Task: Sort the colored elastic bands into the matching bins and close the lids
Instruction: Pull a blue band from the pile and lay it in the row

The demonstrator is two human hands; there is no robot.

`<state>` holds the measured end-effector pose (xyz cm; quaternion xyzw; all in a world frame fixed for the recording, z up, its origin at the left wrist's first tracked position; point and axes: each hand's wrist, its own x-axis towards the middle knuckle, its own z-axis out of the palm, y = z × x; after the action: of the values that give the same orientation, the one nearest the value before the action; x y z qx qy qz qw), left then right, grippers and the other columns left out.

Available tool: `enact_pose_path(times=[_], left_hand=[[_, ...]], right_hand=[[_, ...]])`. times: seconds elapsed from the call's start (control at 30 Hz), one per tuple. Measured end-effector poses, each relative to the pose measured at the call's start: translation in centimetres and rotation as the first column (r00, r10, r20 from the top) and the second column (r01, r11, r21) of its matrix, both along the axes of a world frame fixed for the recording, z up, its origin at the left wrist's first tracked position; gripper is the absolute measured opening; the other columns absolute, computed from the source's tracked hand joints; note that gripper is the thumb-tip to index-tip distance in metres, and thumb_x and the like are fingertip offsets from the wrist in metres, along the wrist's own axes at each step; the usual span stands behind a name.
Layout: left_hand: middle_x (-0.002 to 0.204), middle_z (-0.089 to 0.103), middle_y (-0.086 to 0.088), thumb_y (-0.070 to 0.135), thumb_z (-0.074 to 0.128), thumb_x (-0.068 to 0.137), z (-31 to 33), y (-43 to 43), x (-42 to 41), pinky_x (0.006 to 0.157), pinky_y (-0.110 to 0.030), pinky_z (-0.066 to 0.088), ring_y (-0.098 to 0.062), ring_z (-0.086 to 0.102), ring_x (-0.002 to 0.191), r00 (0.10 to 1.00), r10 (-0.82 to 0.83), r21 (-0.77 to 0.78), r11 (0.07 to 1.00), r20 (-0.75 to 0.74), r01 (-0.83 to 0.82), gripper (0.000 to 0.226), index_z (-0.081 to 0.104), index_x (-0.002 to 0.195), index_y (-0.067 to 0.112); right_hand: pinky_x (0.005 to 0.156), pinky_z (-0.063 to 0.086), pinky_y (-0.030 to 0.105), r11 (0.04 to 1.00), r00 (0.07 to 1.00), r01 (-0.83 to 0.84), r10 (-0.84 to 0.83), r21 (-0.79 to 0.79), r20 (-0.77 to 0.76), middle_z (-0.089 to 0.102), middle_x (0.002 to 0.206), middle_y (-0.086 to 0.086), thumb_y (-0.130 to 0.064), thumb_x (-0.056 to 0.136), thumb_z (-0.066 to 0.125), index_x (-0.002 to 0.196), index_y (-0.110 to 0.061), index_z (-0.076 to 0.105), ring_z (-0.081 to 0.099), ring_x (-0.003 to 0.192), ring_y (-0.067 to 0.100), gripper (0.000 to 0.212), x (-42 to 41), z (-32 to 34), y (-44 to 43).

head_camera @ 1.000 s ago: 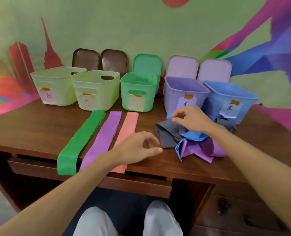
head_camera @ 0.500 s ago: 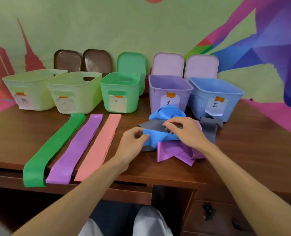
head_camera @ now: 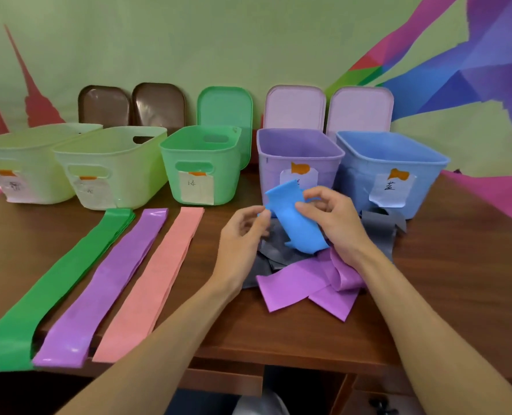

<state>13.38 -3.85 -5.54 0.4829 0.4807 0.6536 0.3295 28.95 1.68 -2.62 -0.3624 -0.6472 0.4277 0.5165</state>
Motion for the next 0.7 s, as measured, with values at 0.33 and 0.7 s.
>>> enact_pose_path(times=[0.33, 0.7], left_hand=[[0.089, 0.058, 0.027, 0.031, 0.063, 0.087, -0.5, 0.2, 0.5, 0.089, -0.014, 0.037, -0.008, 0.049, 0.100, 0.807, -0.084, 0.028, 0.992, -0.585, 0.124, 0.017, 0.067, 0.103, 0.031], [0.092, 0.060, 0.004, 0.038, 0.068, 0.083, 2.2, 1.6, 2.9, 0.074, -0.023, 0.042, -0.011, 0.054, 0.082, 0.668, -0.019, 0.078, 0.990, -0.744, 0.115, 0.030, 0.064, 0.110, 0.025]], right_hand=[[0.044, 0.031, 0.023, 0.980, 0.850, -0.189, 0.132, -0.062, -0.510, 0.051, 0.074, 0.005, -0.011, 0.084, 0.063, 0.090, -0.013, 0.057, 0.045, 0.053, 0.013, 0.009, 1.9, 0.1, 1.2], [0.046, 0.037, 0.017, 0.937, 0.744, -0.348, 0.256, -0.030, -0.616, 0.064, 0.069, -0.003, -0.015, 0.080, 0.052, 0.101, -0.013, 0.059, 0.052, 0.052, 0.006, 0.022, 3.2, 0.3, 0.9]])
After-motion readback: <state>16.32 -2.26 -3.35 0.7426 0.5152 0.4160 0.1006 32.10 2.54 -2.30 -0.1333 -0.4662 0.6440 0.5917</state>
